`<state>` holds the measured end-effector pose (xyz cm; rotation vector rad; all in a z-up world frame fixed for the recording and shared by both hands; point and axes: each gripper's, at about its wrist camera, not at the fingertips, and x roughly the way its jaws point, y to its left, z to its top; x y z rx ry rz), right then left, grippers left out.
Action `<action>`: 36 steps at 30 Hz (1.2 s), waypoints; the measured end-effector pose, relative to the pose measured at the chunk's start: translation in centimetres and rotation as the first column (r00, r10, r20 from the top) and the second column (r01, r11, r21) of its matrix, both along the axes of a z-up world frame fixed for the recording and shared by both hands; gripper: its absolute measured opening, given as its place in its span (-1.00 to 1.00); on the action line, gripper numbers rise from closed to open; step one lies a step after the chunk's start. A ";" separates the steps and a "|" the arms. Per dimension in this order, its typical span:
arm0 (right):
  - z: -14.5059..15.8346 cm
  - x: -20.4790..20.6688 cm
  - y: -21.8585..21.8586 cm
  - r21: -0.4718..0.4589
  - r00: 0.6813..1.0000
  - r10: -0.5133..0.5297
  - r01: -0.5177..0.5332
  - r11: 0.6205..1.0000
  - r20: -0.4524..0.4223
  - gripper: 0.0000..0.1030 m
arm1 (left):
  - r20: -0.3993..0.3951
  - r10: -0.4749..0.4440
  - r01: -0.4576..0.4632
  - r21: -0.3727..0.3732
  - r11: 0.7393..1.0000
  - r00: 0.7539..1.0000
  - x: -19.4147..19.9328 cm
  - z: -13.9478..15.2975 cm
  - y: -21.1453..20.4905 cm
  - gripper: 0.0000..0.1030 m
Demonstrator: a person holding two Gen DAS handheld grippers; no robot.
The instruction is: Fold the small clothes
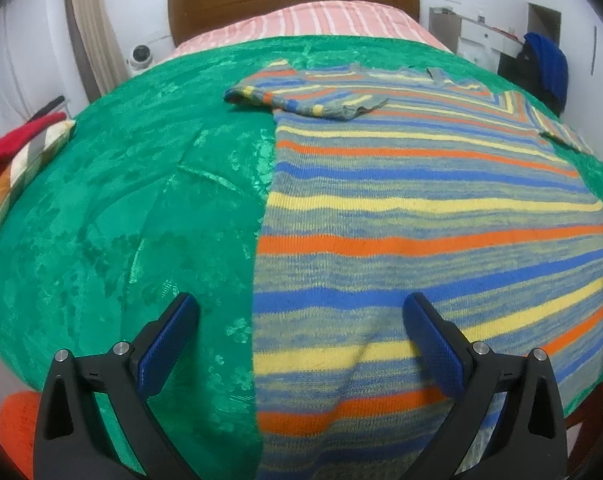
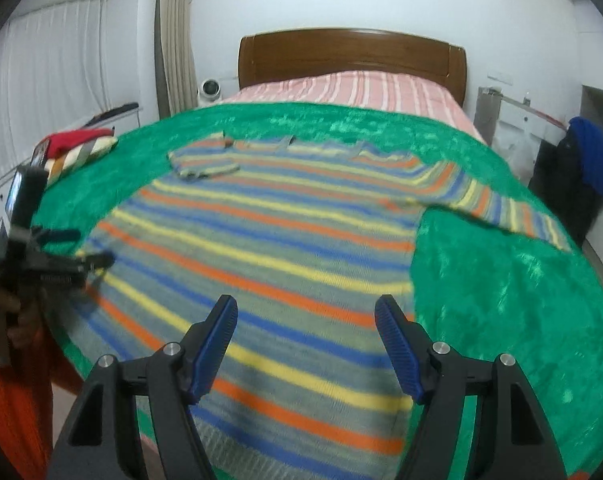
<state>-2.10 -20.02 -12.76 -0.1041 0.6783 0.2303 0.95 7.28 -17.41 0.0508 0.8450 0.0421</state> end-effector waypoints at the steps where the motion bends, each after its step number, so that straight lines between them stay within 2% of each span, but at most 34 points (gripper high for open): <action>1: -0.4 -0.1 0.0 -0.005 1.000 0.002 -0.002 1.000 -0.009 0.38 | -0.001 0.001 -0.001 -0.001 1.000 1.000 0.0 -0.1 0.0 0.99; 10: -3.4 1.1 0.2 -0.005 0.992 0.007 -0.007 1.000 -0.128 0.41 | 0.003 0.007 -0.007 0.007 1.000 1.000 -0.1 -0.3 -0.3 0.99; 15: -3.9 1.2 0.4 -0.004 0.991 0.011 -0.012 1.000 -0.136 0.62 | 0.000 0.009 -0.009 0.002 1.000 1.000 -0.1 -0.4 -0.3 0.99; 21: -4.4 1.2 0.9 -0.025 0.991 0.015 -0.019 1.000 -0.133 0.75 | -0.003 0.009 -0.009 -0.002 1.000 1.000 0.0 -0.4 -0.1 0.99; 36: -4.6 1.2 1.0 -0.026 0.991 0.015 -0.018 1.000 -0.131 0.81 | -0.005 0.013 -0.013 -0.001 1.000 1.000 0.0 -0.4 -0.2 0.99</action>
